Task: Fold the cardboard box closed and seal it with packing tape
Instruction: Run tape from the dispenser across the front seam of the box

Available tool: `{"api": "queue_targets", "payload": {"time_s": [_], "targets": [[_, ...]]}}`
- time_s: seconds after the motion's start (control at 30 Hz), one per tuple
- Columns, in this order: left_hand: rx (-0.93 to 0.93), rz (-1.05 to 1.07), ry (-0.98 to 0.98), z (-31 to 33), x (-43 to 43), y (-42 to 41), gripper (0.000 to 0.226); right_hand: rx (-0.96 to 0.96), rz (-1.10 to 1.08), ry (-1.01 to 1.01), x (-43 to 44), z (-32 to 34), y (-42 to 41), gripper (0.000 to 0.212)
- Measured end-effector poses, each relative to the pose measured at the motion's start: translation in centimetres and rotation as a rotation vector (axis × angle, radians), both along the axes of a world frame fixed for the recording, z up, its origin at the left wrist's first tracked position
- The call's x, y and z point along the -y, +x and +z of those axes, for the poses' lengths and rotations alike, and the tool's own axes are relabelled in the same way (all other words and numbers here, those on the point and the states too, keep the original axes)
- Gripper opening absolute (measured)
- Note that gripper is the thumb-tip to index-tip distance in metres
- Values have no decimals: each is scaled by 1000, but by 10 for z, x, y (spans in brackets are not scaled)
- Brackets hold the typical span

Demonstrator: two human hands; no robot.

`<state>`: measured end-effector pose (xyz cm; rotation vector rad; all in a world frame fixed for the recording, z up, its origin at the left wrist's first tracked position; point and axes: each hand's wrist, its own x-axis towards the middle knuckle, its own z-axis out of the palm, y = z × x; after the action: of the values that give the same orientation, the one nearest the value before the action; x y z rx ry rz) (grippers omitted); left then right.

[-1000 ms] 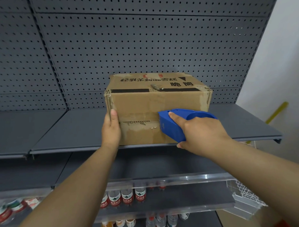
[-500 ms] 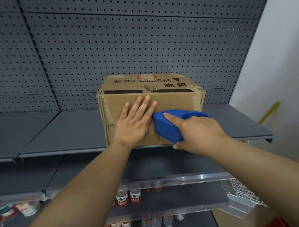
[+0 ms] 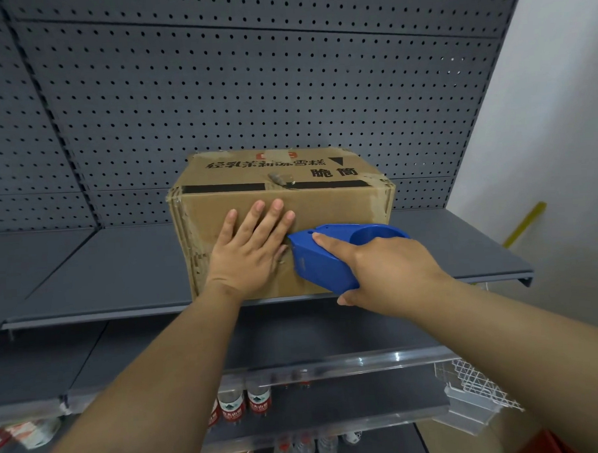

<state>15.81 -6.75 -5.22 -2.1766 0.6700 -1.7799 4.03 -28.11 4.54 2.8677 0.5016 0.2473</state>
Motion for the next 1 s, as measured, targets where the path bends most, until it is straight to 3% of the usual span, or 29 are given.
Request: {"api": "queue_targets", "payload": {"time_s": [0.6,1.0], "targets": [[19,41,18,3,-8,5,61,23,-109,62,81,6,-5,92],[-5,58,-20,5,4,-2,60,103,-129,28,74,0,-2,89]]}}
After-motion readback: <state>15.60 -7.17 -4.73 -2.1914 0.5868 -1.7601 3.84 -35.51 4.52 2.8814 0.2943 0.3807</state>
